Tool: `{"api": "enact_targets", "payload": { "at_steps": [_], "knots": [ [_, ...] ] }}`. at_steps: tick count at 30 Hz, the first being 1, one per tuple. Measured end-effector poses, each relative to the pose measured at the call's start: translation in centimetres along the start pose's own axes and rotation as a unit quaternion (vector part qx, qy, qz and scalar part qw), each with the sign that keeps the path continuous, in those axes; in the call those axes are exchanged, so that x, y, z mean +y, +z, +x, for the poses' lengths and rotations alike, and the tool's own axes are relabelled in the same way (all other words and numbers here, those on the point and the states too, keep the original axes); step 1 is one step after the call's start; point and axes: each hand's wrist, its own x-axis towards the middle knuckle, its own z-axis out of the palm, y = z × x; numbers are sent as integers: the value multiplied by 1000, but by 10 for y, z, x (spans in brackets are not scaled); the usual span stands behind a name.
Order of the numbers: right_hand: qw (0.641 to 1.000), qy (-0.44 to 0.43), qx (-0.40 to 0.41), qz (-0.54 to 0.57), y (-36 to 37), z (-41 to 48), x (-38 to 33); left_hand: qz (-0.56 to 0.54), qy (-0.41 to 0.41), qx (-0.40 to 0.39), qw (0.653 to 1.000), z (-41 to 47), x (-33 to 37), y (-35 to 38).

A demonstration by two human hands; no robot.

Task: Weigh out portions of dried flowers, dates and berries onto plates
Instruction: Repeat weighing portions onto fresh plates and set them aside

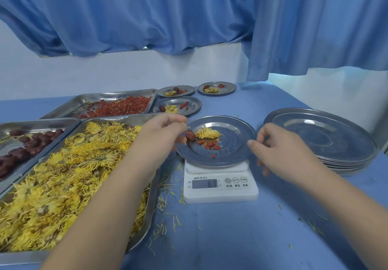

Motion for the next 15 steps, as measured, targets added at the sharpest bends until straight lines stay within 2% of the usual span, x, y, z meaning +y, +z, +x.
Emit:
{"api": "enact_targets", "payload": {
  "at_steps": [5,9,15],
  "knots": [
    [997,65,-11,43,5,4,3,-82,-44,59,994,1,-9,-9],
    [987,111,-28,111,9,4,1,-172,-99,52,979,2,-9,-13],
    [971,140,-6,192,14,5,1,-198,-113,46,972,-1,-8,-8]
  ]
}}
